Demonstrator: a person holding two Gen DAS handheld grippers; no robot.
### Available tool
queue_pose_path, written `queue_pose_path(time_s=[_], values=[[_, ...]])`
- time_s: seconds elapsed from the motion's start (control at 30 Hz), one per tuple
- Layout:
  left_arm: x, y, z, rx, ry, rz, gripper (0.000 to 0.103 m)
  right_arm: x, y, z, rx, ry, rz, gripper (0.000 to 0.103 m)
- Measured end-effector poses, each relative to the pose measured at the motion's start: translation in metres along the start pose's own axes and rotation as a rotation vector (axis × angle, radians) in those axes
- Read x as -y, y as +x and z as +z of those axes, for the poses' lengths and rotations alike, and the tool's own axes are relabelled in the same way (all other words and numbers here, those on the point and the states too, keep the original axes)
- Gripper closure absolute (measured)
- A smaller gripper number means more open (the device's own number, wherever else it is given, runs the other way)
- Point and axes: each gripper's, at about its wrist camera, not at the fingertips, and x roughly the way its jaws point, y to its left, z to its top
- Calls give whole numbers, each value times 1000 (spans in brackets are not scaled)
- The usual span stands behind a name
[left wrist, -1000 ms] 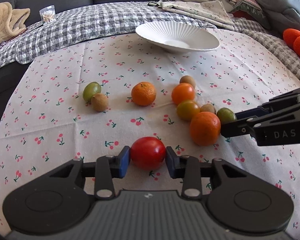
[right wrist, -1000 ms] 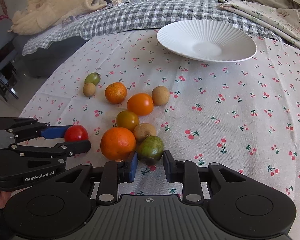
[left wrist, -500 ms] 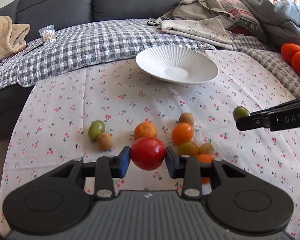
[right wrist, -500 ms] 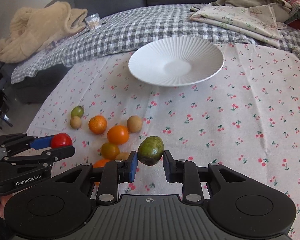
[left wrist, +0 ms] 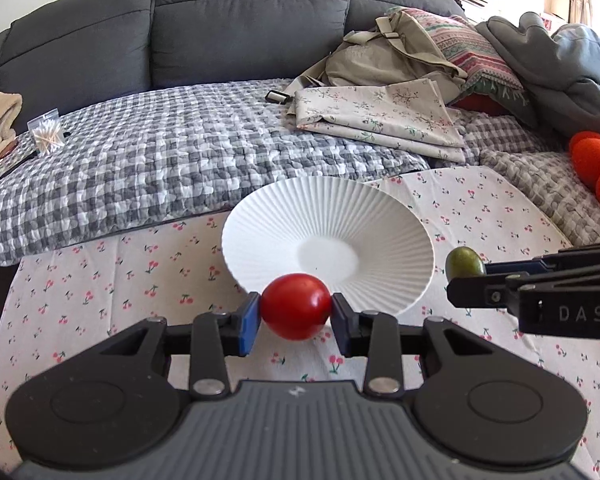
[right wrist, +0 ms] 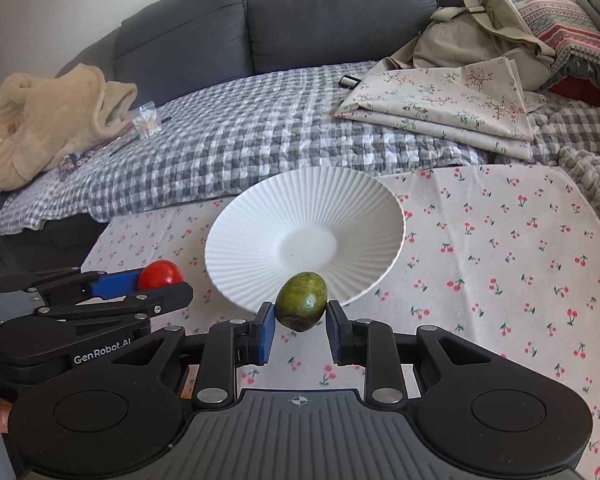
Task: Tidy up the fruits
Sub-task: 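Lift the tomato and lime with both tools and carry them over the white bowl, then open both tools to drop the tomato and lime into the bowl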
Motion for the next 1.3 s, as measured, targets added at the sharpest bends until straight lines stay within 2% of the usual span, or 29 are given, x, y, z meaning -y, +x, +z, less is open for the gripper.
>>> queue_pose_path(time_s=[0.27, 0.6, 0.77, 0.97, 1.07, 1.3], values=[[1, 55, 21, -19, -9, 15, 67, 13, 43, 24, -18, -10, -40, 76], [8, 97, 11, -74, 43, 29, 67, 17, 84, 27, -73, -46, -61, 76], [13, 100, 10, -64, 69, 35, 67, 15, 94, 21, -90, -60, -81, 76], [12, 95, 8, -61, 75, 25, 63, 21, 90, 21, -86, -9, -38, 75], [4, 86, 9, -61, 52, 4, 57, 25, 83, 23, -74, 4, -39, 75], [-22, 53, 12, -36, -9, 10, 52, 43, 48, 29, -34, 84, -49, 75]])
